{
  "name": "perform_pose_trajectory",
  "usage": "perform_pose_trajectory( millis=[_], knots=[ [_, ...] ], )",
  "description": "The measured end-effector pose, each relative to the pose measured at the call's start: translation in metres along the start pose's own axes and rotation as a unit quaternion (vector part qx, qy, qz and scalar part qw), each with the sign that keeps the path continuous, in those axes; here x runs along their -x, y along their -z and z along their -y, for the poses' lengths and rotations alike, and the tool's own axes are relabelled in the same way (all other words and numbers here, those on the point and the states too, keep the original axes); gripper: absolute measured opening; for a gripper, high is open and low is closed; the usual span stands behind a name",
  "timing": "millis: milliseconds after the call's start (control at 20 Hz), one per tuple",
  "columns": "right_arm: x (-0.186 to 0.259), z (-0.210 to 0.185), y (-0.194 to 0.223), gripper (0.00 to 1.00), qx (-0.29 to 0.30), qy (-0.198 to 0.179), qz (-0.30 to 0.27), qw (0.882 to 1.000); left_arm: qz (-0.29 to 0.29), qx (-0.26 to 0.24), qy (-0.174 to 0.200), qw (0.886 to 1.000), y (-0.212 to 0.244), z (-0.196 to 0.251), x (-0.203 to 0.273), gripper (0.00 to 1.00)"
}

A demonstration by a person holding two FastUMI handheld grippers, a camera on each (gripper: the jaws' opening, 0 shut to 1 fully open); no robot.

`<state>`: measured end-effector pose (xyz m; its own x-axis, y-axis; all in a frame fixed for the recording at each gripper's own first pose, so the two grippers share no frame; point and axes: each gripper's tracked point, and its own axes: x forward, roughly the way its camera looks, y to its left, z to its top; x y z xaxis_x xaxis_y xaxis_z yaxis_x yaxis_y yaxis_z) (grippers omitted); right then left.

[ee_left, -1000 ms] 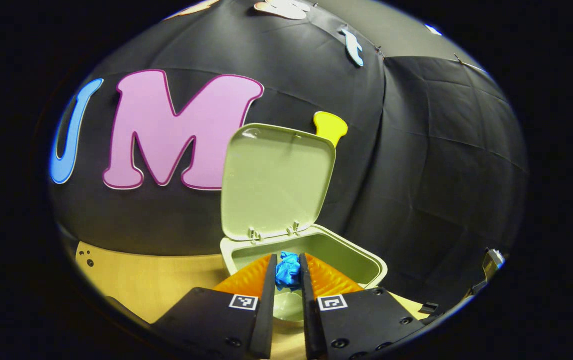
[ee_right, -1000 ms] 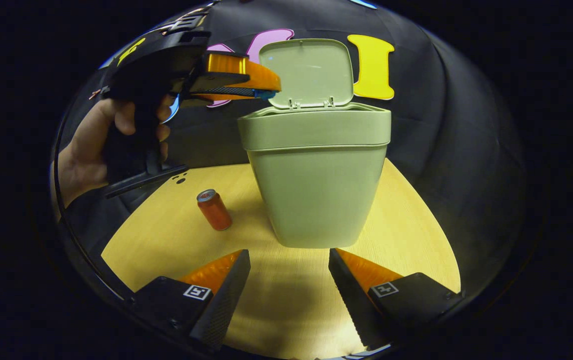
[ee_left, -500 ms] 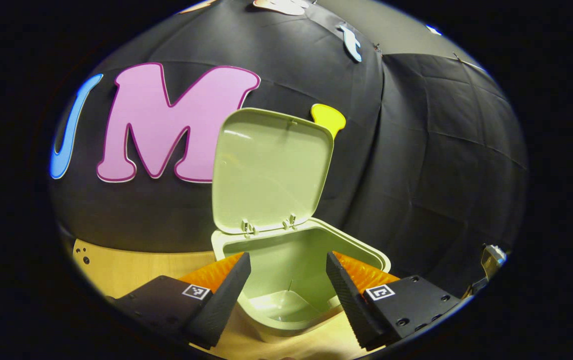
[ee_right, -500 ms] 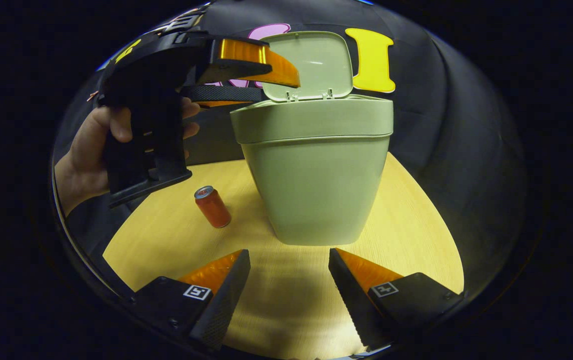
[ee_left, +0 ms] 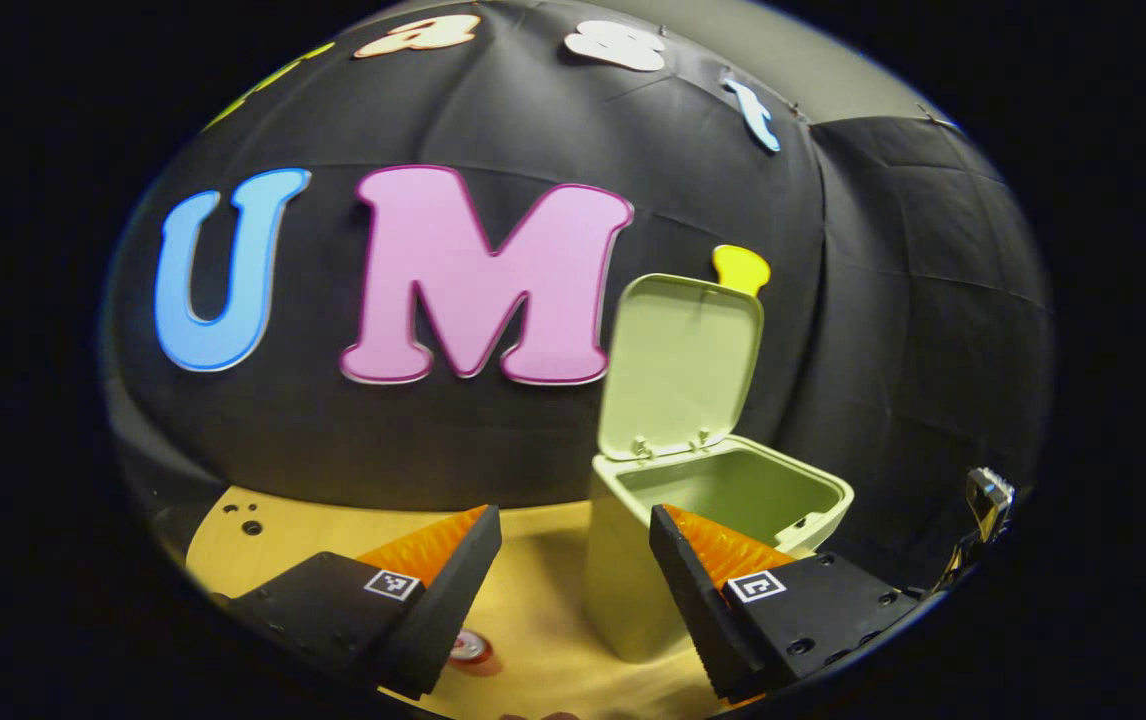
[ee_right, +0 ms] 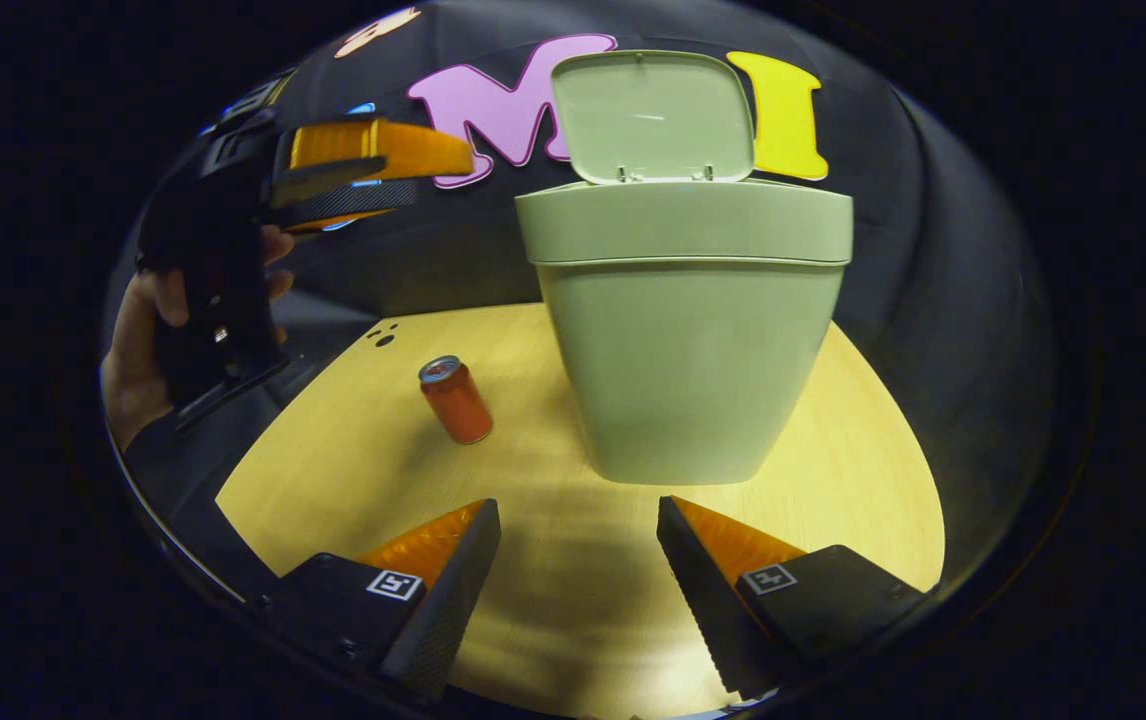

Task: Press the lid of the desktop garbage bin to open it, pick up the crumpled paper on the desktop and throw it into the bin, then pick up the pop can on the desktop and drop it into the bin, and finally close the garbage bin lid.

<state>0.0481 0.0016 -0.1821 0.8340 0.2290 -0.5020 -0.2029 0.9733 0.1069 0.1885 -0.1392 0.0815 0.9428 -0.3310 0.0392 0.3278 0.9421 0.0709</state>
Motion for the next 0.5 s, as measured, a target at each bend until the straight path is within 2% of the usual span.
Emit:
perform_pose_trajectory(
  millis=[250,500],
  knots=[
    [-0.016,-0.028,-0.008,0.99,0.026,-0.025,0.010,0.999,-0.023,0.010,-0.074,0.997,0.030,-0.070,0.061,0.96],
    [-0.049,-0.057,-0.022,0.99,0.057,-0.045,0.027,0.997,-0.044,0.037,-0.144,0.988,0.057,-0.126,0.120,0.96]
  ],
)
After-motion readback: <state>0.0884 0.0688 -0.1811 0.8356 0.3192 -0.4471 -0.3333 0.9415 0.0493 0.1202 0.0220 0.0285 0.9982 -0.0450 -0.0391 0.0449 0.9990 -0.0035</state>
